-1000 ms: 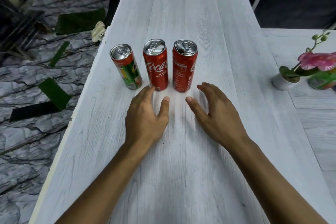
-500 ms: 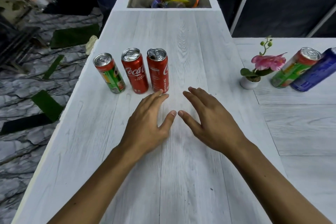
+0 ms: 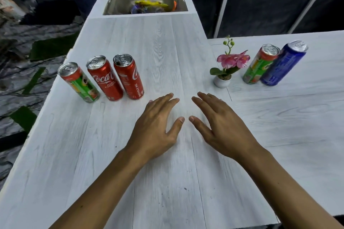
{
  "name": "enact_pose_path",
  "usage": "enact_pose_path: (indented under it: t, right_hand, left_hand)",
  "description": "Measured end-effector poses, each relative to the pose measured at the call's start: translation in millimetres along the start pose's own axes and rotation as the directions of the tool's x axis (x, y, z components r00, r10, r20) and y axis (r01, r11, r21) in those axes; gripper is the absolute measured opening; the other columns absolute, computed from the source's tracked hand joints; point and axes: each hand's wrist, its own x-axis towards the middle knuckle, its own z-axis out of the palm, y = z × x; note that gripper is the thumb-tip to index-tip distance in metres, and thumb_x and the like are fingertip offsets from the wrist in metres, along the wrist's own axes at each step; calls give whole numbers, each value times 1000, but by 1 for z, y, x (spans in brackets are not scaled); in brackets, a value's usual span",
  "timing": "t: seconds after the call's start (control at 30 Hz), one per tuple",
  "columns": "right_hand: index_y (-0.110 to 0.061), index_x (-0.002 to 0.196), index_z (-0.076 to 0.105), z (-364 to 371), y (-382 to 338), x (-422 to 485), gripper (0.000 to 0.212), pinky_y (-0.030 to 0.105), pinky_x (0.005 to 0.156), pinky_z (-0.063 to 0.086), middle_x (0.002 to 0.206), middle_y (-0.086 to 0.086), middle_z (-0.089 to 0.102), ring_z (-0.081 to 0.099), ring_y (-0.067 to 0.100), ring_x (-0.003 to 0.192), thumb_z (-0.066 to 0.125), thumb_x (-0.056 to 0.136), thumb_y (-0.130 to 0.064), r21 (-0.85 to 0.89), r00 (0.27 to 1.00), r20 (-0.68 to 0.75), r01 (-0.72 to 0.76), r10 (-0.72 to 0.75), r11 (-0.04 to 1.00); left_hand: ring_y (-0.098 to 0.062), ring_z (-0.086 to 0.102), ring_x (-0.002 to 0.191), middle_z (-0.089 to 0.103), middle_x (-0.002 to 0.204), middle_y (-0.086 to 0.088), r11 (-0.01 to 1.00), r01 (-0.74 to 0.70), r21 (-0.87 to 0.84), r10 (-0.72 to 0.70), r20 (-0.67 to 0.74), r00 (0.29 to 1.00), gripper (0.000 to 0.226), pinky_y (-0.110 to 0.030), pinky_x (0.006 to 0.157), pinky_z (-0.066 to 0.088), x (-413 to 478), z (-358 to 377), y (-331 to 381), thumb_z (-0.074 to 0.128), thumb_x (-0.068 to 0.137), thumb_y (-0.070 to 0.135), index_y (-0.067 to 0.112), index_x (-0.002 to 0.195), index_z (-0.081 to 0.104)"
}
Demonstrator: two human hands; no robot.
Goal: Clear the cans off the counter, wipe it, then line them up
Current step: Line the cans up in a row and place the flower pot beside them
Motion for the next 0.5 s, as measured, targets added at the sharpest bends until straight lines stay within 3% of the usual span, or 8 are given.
enact_pose_path:
  t: [0.23,0.33,0.5]
  right_hand:
    - [-26,160,32,-7,40,-27,64,38,126,22,167,-2,27,23,19,155,34,104,-58,14,996,-3,-88,88,996]
    - [-25,159,33,-11,57,-37,63,37,126,20,167,-1,28,23,19,155,36,104,-55,14,992,-15,-122,123,992]
    - [-22,158,37,-19,90,-55,61,39,125,23,166,1,30,25,21,154,40,105,-52,27,983,-35,-179,180,984]
  left_hand:
    - [-10,16,156,20,168,18,997,-68,25,68,37,997,65,-23,115,-2,14,31,35,45,97,64,41,157,32]
    - [-1,14,152,22,167,18,994,-108,4,108,48,993,62,-13,110,-9,22,44,50,47,99,61,40,156,34]
    - [-7,21,153,27,167,14,983,-183,-3,182,89,979,61,-21,120,3,37,65,80,43,98,59,36,155,38]
